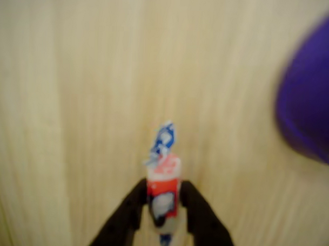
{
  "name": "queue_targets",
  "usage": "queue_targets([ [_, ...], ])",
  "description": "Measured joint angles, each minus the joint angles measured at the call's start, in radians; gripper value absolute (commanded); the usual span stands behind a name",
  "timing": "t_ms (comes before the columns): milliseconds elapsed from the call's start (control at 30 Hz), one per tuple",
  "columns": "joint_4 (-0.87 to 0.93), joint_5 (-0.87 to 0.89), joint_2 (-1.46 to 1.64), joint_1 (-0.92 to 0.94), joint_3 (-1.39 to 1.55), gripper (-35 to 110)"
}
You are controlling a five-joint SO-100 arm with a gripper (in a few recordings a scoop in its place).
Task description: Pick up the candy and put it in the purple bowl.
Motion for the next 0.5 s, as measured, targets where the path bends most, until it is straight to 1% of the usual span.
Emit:
queue_targets([
  [233, -0.003, 0.083, -0.035, 0.08, -0.169, 0],
  [500, -0.026, 0.204, -0.259, 0.149, -0.431, 0],
])
